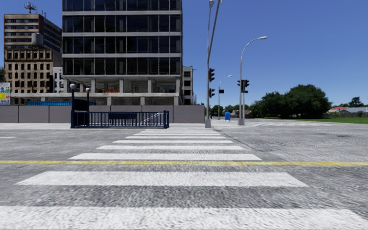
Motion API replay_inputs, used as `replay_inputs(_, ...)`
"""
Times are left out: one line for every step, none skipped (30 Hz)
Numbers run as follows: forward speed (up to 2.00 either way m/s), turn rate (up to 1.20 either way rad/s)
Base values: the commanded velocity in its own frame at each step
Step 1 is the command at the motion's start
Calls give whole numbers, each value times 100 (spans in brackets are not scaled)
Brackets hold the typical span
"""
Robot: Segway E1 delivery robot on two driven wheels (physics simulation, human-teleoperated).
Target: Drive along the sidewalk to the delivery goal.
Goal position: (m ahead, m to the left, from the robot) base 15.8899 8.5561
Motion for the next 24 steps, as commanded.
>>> replay_inputs(200,0)
replay_inputs(200,0)
replay_inputs(200,0)
replay_inputs(200,0)
replay_inputs(200,0)
replay_inputs(200,0)
replay_inputs(200,0)
replay_inputs(200,0)
replay_inputs(200,0)
replay_inputs(200,0)
replay_inputs(200,0)
replay_inputs(200,0)
replay_inputs(200,0)
replay_inputs(200,0)
replay_inputs(200,0)
replay_inputs(200,0)
replay_inputs(200,0)
replay_inputs(200,0)
replay_inputs(200,0)
replay_inputs(200,0)
replay_inputs(200,0)
replay_inputs(200,0)
replay_inputs(200,0)
replay_inputs(200,0)
